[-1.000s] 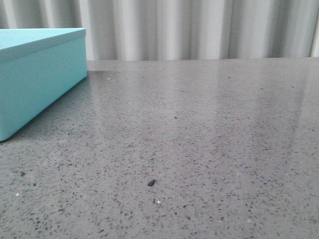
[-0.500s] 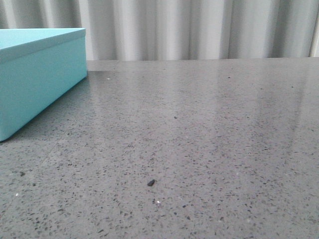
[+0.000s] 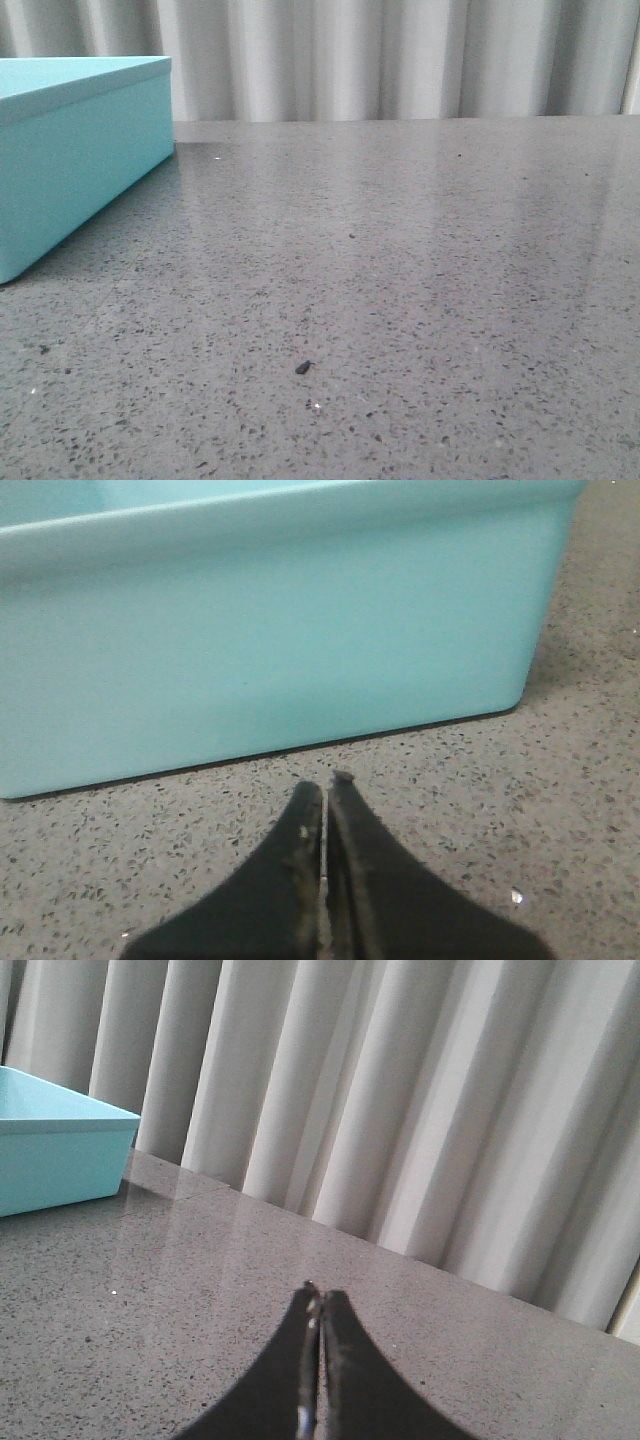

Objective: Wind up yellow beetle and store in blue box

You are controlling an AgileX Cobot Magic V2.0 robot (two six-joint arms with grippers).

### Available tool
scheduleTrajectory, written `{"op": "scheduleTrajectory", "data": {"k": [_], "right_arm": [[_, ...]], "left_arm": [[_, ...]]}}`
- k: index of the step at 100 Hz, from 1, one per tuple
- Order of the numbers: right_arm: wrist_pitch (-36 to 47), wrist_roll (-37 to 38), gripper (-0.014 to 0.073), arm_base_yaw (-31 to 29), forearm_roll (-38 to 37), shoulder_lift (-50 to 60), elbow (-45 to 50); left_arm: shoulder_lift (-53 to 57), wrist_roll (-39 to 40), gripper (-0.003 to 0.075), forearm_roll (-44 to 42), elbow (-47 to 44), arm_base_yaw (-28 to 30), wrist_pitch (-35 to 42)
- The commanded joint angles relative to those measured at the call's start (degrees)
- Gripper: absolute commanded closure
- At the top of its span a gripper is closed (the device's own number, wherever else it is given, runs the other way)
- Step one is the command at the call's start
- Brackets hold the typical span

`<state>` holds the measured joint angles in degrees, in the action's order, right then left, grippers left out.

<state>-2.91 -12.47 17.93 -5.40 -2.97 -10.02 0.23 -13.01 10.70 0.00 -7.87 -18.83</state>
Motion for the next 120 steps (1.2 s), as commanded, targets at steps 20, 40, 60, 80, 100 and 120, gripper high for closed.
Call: {"op": "scheduleTrajectory", "data": {"k": [20, 40, 60, 80, 100, 120], "right_arm": [[4.8, -0.2, 0.0635, 0.0, -0.1, -1.0, -1.4], [4.7, -0.2, 0.0635, 0.0, -0.1, -1.0, -1.4], [2.4, -0.2, 0.0635, 0.0, -0.1, -1.0, -1.4], [-1.2, -0.2, 0.0635, -2.2, 1.0, -1.0, 2.2], [-1.0, 5.1, 0.0635, -8.5, 1.7, -1.0, 7.2], [-1.0, 8.8, 0.0635, -13.0, 1.7, -1.0, 12.0]], "left_arm": [[1.8, 0.1, 0.0741, 0.9, -1.4, 0.1, 2.8], [1.8, 0.1, 0.0741, 0.9, -1.4, 0.1, 2.8], [1.8, 0.1, 0.0741, 0.9, -1.4, 0.1, 2.8], [1.8, 0.1, 0.0741, 0.9, -1.4, 0.1, 2.8], [1.8, 0.1, 0.0741, 0.9, -1.4, 0.1, 2.8], [1.8, 0.1, 0.0741, 0.9, -1.4, 0.1, 2.8]]}}
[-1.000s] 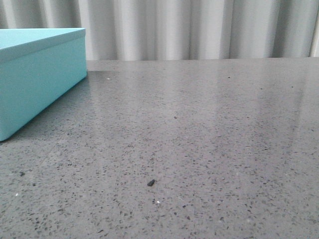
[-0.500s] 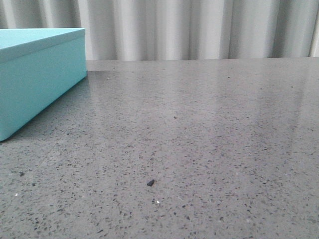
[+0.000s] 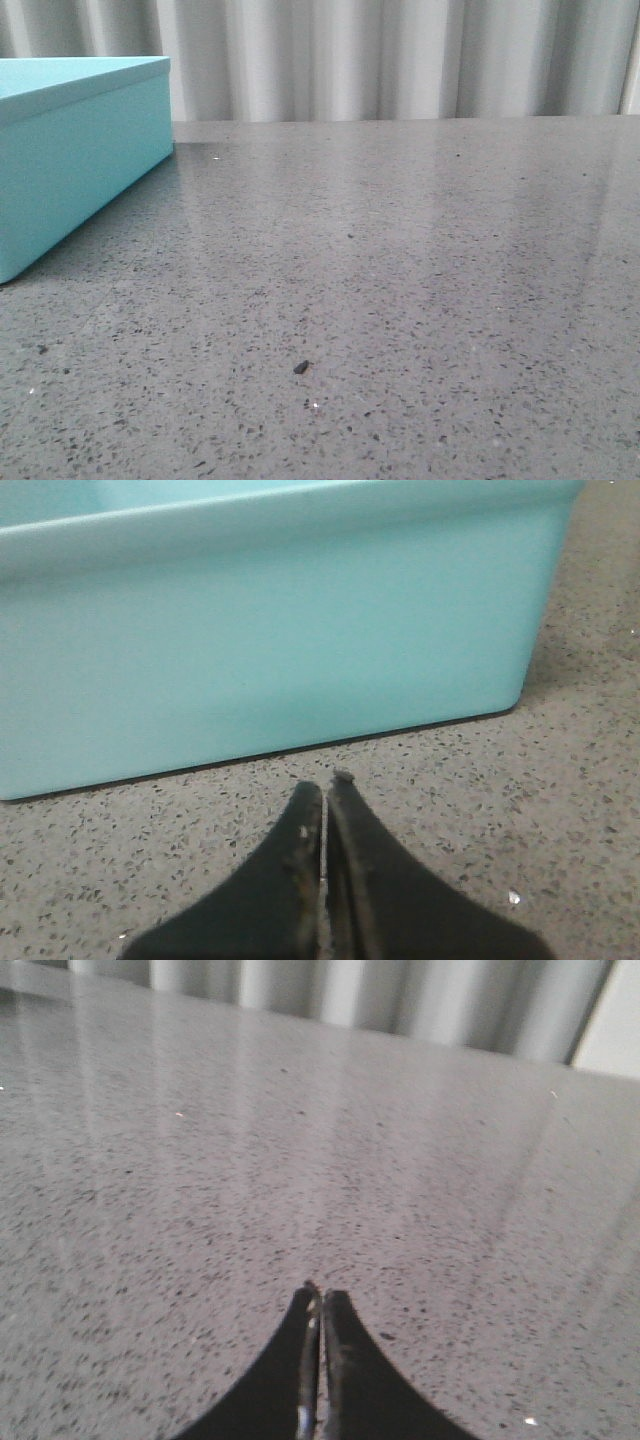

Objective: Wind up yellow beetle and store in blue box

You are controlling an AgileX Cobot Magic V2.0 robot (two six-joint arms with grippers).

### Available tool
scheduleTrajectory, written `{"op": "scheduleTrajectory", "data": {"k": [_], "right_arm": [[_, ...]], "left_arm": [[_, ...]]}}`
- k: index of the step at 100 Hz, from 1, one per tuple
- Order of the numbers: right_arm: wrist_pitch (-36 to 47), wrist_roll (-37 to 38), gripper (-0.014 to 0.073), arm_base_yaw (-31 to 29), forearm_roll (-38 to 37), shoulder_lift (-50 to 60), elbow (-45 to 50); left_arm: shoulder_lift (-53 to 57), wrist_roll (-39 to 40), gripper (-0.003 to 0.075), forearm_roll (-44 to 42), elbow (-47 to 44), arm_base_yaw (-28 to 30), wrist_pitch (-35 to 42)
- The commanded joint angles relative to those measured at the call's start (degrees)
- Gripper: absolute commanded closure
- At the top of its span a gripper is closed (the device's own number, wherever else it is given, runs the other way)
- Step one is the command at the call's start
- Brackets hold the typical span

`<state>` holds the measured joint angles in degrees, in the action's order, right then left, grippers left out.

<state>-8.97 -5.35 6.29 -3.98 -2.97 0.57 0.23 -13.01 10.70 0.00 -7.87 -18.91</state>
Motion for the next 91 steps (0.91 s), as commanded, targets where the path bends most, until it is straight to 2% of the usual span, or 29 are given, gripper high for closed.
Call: {"op": "scheduleTrajectory", "data": {"k": [1, 23, 91], "right_arm": [[5.1, 1.9, 0.0635, -1.5, 0.3, -1.0, 1.4], [-6.9, 2.1, 0.0635, -2.1, 0.2, -1.0, 1.4], [-6.8, 1.9, 0.0635, -2.1, -0.3, -1.0, 1.4]], "left_arm": [[1.8, 0.1, 0.0741, 0.9, -1.4, 0.1, 2.8], [1.8, 0.1, 0.0741, 0.9, -1.4, 0.1, 2.8], [1.8, 0.1, 0.0741, 0.9, -1.4, 0.1, 2.8]]}}
